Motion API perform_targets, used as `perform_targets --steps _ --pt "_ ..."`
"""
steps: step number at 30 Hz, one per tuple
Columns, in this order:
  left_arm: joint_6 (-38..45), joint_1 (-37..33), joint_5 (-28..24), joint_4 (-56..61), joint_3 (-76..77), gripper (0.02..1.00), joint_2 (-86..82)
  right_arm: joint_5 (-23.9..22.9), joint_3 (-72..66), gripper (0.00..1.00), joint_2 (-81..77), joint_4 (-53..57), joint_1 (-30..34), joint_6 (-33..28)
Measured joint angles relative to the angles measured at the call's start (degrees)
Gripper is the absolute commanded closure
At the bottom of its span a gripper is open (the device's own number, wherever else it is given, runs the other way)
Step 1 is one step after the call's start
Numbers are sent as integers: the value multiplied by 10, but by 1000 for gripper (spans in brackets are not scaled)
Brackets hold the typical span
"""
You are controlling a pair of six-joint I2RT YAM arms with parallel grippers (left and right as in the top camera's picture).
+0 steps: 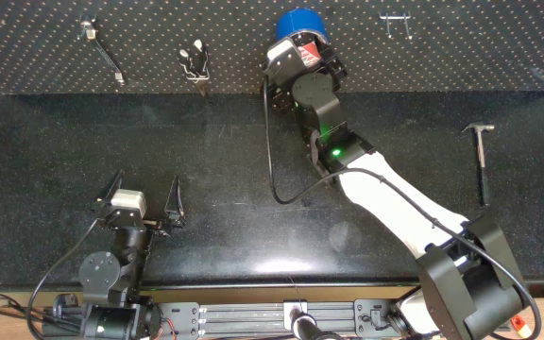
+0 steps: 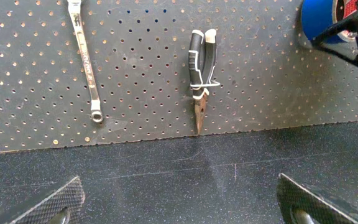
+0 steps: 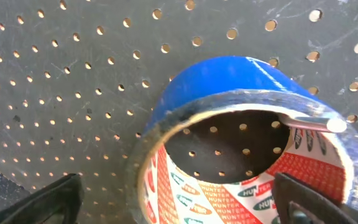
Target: Place Tools Onto Pegboard
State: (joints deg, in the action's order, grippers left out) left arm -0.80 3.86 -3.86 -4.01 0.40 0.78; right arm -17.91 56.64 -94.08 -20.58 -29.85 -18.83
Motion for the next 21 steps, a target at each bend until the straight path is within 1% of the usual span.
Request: perform_targets --steps 4,8,12,14,17,21 --pt "0 0 0 0 0 23 0 0 0 7 11 31 -3 0" --pt "0 0 0 0 0 23 0 0 1 7 79 128 -3 0" --pt "-2 0 0 0 0 23 0 0 2 7 158 202 -3 0" --pt "-2 0 0 0 0 23 0 0 3 9 216 267 -3 0" --pt "-2 0 0 0 0 23 0 0 4 12 266 335 -2 4" --pt "-2 0 0 0 0 23 0 17 4 9 323 403 30 15"
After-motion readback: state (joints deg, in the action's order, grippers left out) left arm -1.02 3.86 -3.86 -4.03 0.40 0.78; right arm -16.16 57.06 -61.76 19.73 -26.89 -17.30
